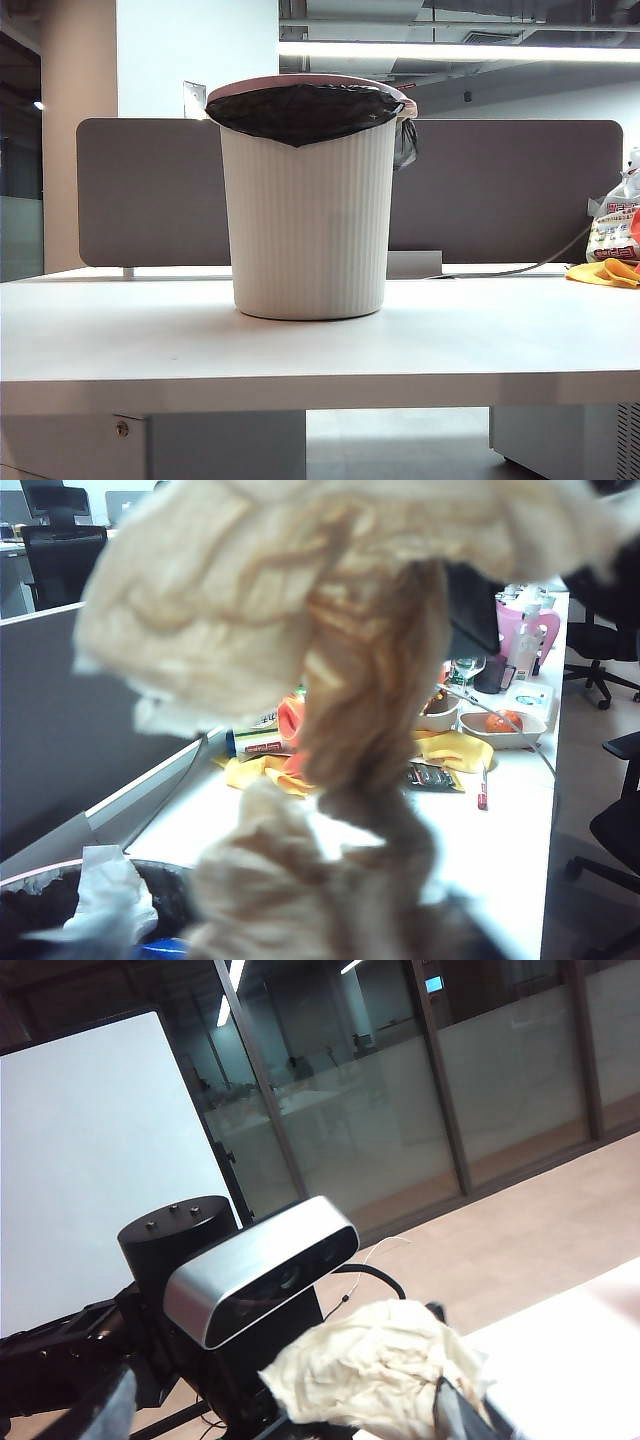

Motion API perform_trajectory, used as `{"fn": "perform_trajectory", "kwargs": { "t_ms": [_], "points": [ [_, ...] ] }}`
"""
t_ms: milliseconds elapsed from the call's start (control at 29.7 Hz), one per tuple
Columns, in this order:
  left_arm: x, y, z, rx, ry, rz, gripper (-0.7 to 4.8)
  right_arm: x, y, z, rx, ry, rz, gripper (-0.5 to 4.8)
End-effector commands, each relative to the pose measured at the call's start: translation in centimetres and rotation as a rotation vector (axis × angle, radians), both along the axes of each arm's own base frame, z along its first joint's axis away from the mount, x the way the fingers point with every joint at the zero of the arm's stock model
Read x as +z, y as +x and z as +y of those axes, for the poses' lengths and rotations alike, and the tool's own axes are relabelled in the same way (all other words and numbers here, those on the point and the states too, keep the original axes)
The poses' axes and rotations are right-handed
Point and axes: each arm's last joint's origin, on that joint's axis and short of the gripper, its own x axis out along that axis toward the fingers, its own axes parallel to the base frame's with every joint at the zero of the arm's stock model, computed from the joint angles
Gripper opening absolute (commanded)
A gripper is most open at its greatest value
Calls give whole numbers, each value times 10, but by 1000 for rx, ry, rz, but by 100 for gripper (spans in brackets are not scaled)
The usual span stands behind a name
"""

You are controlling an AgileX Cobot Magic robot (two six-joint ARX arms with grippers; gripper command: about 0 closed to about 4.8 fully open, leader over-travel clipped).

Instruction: Pick up all the trash on the table and put it in the trash can.

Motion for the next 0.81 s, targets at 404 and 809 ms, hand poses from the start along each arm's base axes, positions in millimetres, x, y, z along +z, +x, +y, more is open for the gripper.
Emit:
{"fn": "perform_trajectory", "kwargs": {
  "t_ms": [404, 809],
  "points": [
    [7, 2, 2, 130, -27, -55, -6, 5, -1, -3, -43, 13, -56, 378],
    [8, 13, 15, 269, -48, -80, -6, 2, 13, -36, -122, -14, -47, 378]
  ]
}}
